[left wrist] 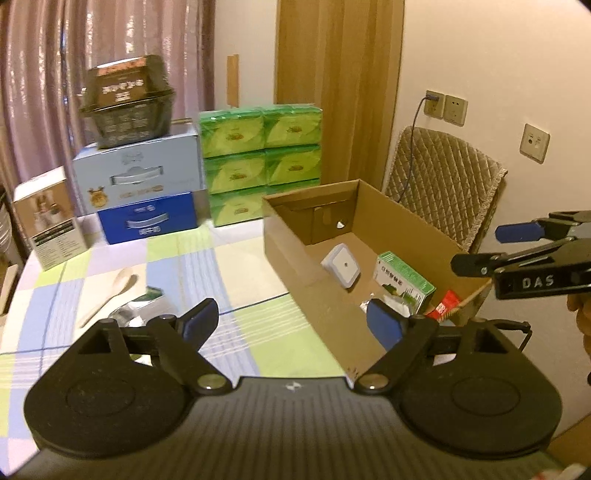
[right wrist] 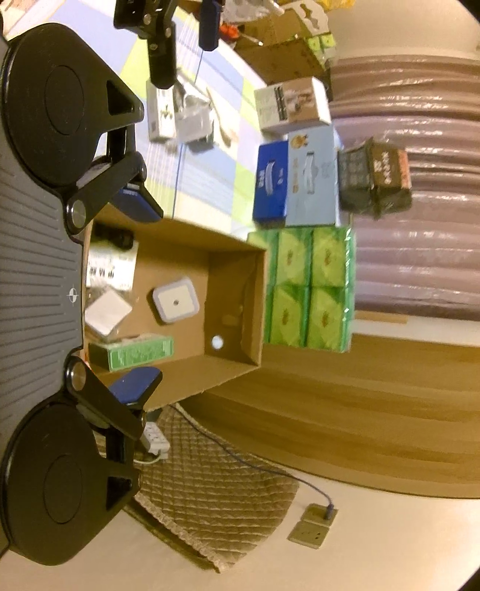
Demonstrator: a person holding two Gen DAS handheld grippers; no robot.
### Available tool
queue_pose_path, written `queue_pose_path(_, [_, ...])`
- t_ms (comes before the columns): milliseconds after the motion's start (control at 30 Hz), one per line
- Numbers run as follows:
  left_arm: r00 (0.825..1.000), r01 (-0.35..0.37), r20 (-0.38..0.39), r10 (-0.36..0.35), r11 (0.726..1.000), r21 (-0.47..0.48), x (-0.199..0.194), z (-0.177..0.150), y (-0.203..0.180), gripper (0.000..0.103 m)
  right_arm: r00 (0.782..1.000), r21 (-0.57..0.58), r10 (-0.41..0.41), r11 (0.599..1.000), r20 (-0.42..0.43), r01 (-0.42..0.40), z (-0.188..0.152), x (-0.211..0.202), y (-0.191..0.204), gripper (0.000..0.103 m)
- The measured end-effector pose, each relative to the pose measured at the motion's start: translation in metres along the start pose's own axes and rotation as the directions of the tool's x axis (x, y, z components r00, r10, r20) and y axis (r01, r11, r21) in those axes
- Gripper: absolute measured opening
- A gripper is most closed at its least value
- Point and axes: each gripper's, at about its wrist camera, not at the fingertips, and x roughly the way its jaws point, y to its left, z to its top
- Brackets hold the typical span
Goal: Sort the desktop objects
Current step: 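Move both tools back over the table toward the remaining items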
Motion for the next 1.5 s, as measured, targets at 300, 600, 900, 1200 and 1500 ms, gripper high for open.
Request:
queue_pose_path(300, [0.999, -0.052, 0.007, 0.053, 0.998, -0.033, -0.043, -0.019, 0.028, 0.092, 0.997, -0.028, 0.057, 0.998, 0.048, -0.055, 0.007, -0.026, 0.034, 0.096])
queue_pose_path(600, [0.992, -0.122, 0.009, 0.123, 0.990, -0.065, -0.073, -0.041, 0.067, 0.099, 0.991, -0.061, 0.125, 0.991, 0.043, -0.123, 0.009, -0.025, 0.071, 0.101])
queue_pose_path(900, [0.975, -0.224, -0.039, 0.221, 0.970, -0.091, -0.090, -0.080, 0.116, 0.101, 0.977, -0.076, 0.213, 0.974, -0.009, -0.213, 0.000, -0.003, 0.120, 0.101])
queue_pose_path(1200, [0.965, -0.260, -0.071, 0.253, 0.959, -0.117, -0.091, -0.107, 0.145, 0.100, 0.967, -0.085, 0.245, 0.965, -0.062, -0.250, -0.015, 0.024, 0.147, 0.101])
queue_pose_path(1500, [0.973, -0.216, -0.099, 0.207, 0.972, -0.092, -0.069, -0.118, 0.155, 0.096, 0.963, -0.066, 0.245, 0.965, -0.113, -0.253, -0.027, 0.057, 0.156, 0.101])
